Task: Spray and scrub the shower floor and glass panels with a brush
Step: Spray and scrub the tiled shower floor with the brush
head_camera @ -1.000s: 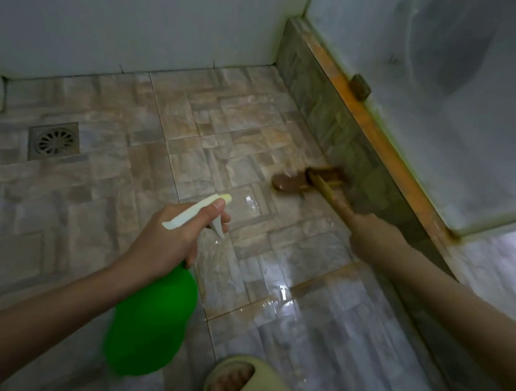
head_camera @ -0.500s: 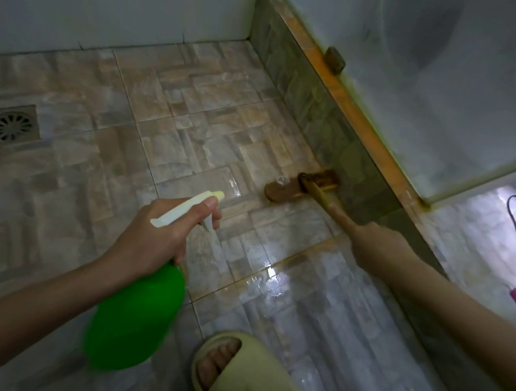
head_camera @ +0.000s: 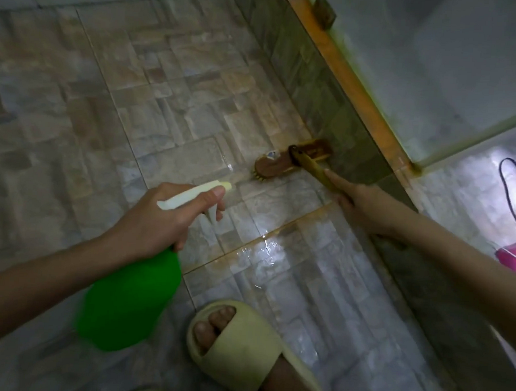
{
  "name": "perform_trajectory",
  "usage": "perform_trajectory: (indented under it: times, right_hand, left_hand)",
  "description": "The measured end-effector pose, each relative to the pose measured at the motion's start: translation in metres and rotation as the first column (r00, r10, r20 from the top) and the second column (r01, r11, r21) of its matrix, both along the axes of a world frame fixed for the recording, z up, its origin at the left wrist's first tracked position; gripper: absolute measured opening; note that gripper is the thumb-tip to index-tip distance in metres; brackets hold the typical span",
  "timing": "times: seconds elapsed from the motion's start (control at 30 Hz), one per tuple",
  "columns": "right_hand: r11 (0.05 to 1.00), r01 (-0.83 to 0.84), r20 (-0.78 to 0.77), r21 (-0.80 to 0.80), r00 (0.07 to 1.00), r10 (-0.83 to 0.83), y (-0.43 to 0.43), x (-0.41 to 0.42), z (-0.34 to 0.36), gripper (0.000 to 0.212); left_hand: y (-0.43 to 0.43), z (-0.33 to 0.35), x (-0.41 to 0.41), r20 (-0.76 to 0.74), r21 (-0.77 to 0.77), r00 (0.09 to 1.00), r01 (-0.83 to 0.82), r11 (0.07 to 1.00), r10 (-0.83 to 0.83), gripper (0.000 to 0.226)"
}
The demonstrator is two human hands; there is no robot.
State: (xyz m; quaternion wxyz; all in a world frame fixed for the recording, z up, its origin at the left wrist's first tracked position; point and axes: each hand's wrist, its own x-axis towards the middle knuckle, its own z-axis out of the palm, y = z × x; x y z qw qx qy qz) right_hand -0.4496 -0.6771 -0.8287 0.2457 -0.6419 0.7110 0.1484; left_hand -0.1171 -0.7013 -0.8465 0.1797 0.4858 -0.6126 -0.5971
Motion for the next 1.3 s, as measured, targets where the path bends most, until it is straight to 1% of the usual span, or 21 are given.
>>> perform_trajectory:
  times: [0.17, 0.33, 0.4, 0.5, 0.6, 0.67, 0.73, 0.83, 0.9, 0.97, 1.07, 1.13, 1.2, 1.3]
  right_hand:
    - [0.998, -0.034, -0.041, 0.044, 0.999, 0.036, -0.009, -0.003, 0.007, 0.056]
    - [0.994, -0.002, -0.052, 0.111, 0.999, 0.008, -0.006, -0.001, 0.018, 0.056]
    - [0.993, -0.010, -0.033, 0.115, 0.999, 0.014, -0.004, 0.004, 0.018, 0.055]
    - [0.998, -0.005, 0.004, 0.058, 1.000, 0.005, 0.009, 0.009, 0.001, 0.062]
    - [0.997, -0.037, -0.019, -0.072, 0.999, 0.036, 0.025, 0.003, -0.022, 0.070]
    - [0.990, -0.044, 0.016, -0.134, 0.999, 0.046, 0.036, -0.008, -0.035, 0.065]
    - [0.992, -0.044, 0.076, -0.118, 0.996, 0.053, 0.037, -0.021, -0.040, 0.062]
    - [0.993, -0.076, 0.120, -0.092, 0.989, 0.086, 0.034, -0.027, -0.035, 0.061]
    - [0.991, -0.104, 0.133, -0.083, 0.984, 0.114, 0.030, -0.026, -0.027, 0.066]
    - [0.989, -0.146, 0.111, -0.036, 0.983, 0.149, 0.018, -0.018, -0.019, 0.073]
    - [0.989, -0.143, 0.088, 0.032, 0.986, 0.140, 0.002, -0.003, -0.010, 0.074]
    - [0.987, -0.152, 0.092, 0.049, 0.985, 0.147, 0.002, 0.001, -0.004, 0.072]
    - [0.987, -0.156, 0.085, 0.045, 0.985, 0.152, 0.006, 0.001, -0.001, 0.074]
    - [0.985, -0.171, 0.075, -0.022, 0.982, 0.172, 0.016, 0.002, -0.010, 0.074]
  left_hand:
    - [0.003, -0.001, -0.006, -0.018, 0.079, 1.000, 0.020, 0.997, -0.019, 0.064]
    - [0.013, 0.006, -0.010, 0.046, 0.102, 0.998, 0.046, 0.994, -0.051, 0.065]
    - [0.018, 0.011, -0.009, 0.051, 0.107, 0.998, 0.022, 0.994, -0.028, 0.065]
    - [0.023, 0.017, -0.011, 0.068, 0.097, 0.998, -0.011, 0.995, 0.004, 0.065]
    - [0.027, 0.015, -0.019, 0.125, 0.030, 0.992, -0.037, 0.999, 0.033, 0.070]
    - [0.035, 0.015, -0.023, 0.155, -0.007, 0.987, -0.052, 0.999, 0.053, 0.077]
    - [0.047, 0.020, -0.027, 0.207, -0.035, 0.977, -0.052, 0.998, 0.058, 0.082]
    - [0.071, 0.033, -0.031, 0.228, -0.072, 0.964, -0.127, 0.989, 0.141, 0.075]
    - [0.086, 0.047, -0.031, 0.243, -0.093, 0.953, -0.161, 0.983, 0.179, 0.073]
    - [0.105, 0.062, -0.027, 0.264, -0.105, 0.935, -0.215, 0.971, 0.236, 0.070]
    - [0.131, 0.079, -0.021, 0.296, -0.091, 0.900, -0.307, 0.947, 0.320, 0.062]
    - [0.147, 0.081, -0.016, 0.336, -0.058, 0.886, -0.320, 0.946, 0.321, 0.056]
    - [0.165, 0.074, -0.012, 0.365, -0.007, 0.877, -0.334, 0.943, 0.313, 0.051]
    - [0.188, 0.054, -0.007, 0.417, -0.005, 0.847, -0.361, 0.932, 0.330, 0.050]
